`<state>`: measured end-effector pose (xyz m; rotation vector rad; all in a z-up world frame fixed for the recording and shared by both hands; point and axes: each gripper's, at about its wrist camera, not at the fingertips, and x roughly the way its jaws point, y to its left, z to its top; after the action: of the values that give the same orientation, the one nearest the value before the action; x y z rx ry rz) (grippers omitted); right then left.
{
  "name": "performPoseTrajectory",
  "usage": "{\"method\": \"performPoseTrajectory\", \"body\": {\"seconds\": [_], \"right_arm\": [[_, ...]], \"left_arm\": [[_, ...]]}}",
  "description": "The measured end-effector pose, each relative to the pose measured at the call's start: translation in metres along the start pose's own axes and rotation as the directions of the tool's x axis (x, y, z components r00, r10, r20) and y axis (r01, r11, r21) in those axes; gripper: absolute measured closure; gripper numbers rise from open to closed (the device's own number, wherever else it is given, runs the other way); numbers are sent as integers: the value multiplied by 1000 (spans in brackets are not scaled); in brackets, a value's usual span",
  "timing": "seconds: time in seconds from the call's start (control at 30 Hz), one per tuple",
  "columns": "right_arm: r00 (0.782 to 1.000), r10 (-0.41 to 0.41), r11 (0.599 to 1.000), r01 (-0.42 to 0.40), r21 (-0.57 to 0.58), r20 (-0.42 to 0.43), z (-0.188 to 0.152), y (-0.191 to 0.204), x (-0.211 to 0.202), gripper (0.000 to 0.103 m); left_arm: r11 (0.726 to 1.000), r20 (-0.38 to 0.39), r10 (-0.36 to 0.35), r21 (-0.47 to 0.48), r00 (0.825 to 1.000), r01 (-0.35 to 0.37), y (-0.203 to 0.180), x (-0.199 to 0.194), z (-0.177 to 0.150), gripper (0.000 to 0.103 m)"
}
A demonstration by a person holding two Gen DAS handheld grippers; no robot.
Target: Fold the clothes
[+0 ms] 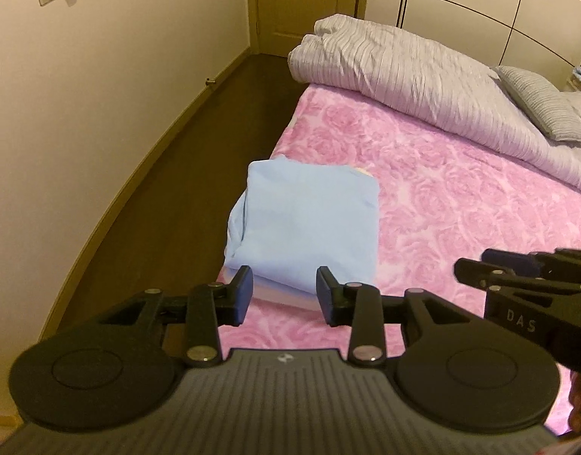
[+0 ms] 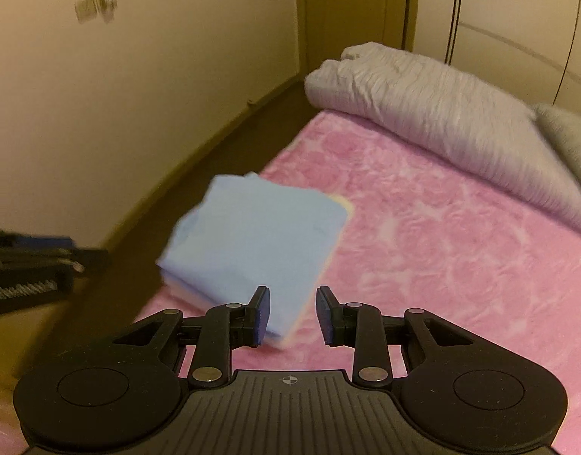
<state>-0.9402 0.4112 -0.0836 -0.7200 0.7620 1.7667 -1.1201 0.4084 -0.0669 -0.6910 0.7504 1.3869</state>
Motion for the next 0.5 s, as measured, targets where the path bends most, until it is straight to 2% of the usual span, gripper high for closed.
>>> {"method": "performPoseTrajectory", "body": {"seconds": [0.13, 0.2, 0.5], "right_arm": [[992, 127, 986, -126, 107, 6, 1, -14, -8, 72], [986, 165, 974, -160, 161, -14, 2, -20, -10, 72], [994, 73, 991, -63, 115, -83, 10, -12, -13, 72]], "left_arm": [[1000, 5, 2, 7, 1000, -2, -4, -7, -1, 71], [1000, 6, 6, 8, 1000, -6, -6, -11, -1, 71], [1000, 18, 17, -13, 1000, -17, -6, -14, 0, 70]]}}
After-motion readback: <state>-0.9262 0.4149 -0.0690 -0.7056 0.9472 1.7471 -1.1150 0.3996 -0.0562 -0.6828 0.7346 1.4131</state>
